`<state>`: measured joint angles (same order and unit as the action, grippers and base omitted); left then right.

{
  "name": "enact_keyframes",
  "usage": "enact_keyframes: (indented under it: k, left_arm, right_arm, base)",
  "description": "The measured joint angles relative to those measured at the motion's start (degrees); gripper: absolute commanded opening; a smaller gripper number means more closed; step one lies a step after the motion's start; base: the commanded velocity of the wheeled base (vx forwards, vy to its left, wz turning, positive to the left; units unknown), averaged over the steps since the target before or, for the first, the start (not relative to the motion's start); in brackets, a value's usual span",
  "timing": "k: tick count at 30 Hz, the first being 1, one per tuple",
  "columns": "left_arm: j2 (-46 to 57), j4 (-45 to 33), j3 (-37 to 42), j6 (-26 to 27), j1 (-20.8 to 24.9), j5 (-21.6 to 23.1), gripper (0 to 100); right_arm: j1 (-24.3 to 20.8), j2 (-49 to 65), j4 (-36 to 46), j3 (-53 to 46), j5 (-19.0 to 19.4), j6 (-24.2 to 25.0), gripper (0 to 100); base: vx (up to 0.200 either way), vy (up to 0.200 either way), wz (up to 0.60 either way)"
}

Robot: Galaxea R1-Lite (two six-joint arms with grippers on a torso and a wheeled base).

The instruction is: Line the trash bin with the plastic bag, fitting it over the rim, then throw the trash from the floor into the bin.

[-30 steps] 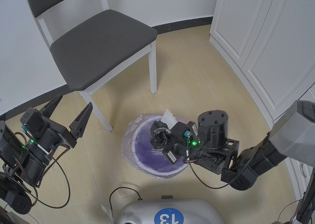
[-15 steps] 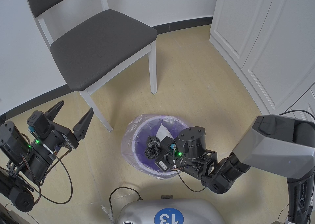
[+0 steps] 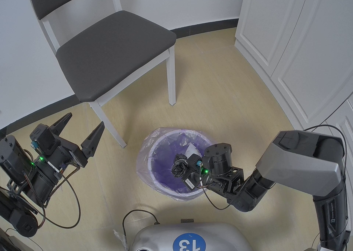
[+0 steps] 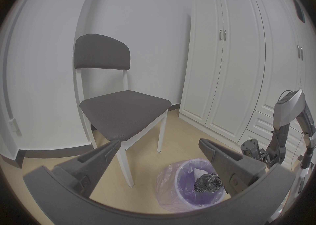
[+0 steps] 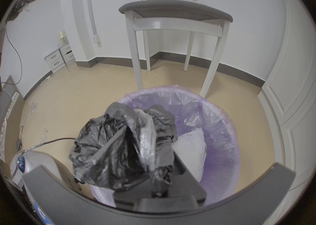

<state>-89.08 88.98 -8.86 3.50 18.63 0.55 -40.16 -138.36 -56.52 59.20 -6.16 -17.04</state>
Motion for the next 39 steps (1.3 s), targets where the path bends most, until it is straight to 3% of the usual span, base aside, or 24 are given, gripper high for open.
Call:
enact_keyframes:
  k: [26, 38, 39]
  left_arm:
    - [0.13, 0.00, 0.57, 0.13, 0.00, 0.11, 100]
    - [0.22, 0.00, 0.29, 0.09, -0.17, 0.13, 100]
    - [0.24, 0.00, 0.27, 0.16, -0.17, 0.13, 100]
  right_arm:
    - [1.32, -12.52, 2.65, 15.27, 0.15, 0.55, 0]
    - [1.85, -14.06, 3.41, 17.79, 0.02, 0.54, 0]
    - [1.88, -14.06, 3.72, 17.73, 0.02, 0.49, 100]
  base:
    - [0.000, 0.000, 0.00]
    - [0.000, 0.000, 0.00]
    - [0.000, 0.000, 0.00]
